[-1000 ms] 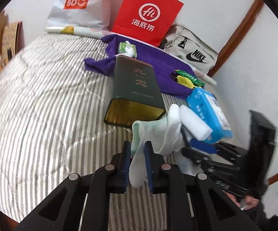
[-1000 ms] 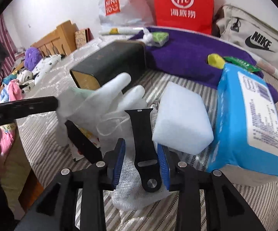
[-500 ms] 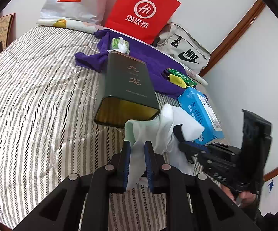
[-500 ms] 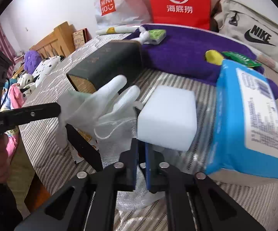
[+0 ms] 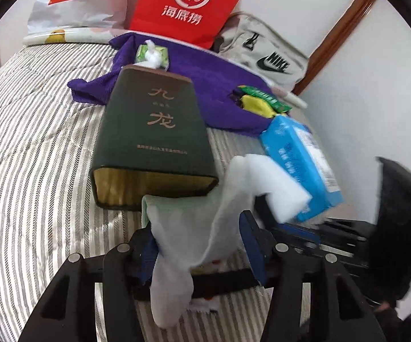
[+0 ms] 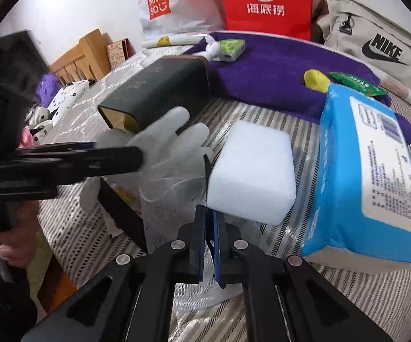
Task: Organize soft objects
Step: 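Lift white sock with left tool while right tool lifts black watch strap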
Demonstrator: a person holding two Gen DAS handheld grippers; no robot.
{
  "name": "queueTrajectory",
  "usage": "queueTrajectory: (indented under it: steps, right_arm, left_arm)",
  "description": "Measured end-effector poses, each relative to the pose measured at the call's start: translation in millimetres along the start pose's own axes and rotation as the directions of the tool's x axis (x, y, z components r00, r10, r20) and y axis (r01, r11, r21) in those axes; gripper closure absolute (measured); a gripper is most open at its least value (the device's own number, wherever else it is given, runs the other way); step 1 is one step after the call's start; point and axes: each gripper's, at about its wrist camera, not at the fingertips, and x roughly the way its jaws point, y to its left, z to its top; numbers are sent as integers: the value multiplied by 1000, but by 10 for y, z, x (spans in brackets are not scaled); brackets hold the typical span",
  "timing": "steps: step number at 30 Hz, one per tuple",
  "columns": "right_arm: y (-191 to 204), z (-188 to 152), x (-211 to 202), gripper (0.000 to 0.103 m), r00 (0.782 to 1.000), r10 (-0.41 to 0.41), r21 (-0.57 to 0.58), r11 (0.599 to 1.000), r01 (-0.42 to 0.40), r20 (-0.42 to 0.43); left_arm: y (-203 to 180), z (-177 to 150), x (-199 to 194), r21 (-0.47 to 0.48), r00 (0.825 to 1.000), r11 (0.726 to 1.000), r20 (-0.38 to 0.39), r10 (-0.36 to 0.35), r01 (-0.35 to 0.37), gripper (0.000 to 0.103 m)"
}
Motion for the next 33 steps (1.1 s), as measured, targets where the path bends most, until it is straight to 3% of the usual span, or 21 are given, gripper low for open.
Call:
queueTrajectory:
  steps: [2, 4, 6, 16, 21, 28, 33]
  right_arm:
    - [0, -17, -80, 100, 1000, 26, 5, 1000, -26, 9]
    - [-5, -49, -179, 100, 997, 81, 15, 997, -81, 16]
    - [7, -76, -237, 100, 993, 114, 13, 993, -114, 23]
    - [-155, -293, -497, 100, 995, 85, 53, 995, -88, 51]
    - [-334, -504, -680, 100, 997, 39, 91, 995, -45, 64]
    - [-662, -801, -747, 100, 998, -49, 176, 984, 42, 35]
    - [-809, -878, -768, 100, 997, -66, 215, 975, 57, 31]
  left_arm:
    - [-2, 1, 54, 1, 1000, 1000, 0, 14, -14, 62]
    - [16, 1, 79, -8, 1000, 1000, -4, 11, -11, 81]
    - [10, 0, 77, -7, 1000, 1000, -5, -9, 9, 89]
    - [20, -88, -482, -23, 996, 1000, 90, 15, -13, 93]
    - [39, -143, -776, -27, 986, 997, 152, 72, -69, 93]
    - [34, -306, -912, -41, 985, 995, 143, 92, -87, 93]
    - [-3, -459, -1009, -63, 985, 995, 143, 92, -83, 93]
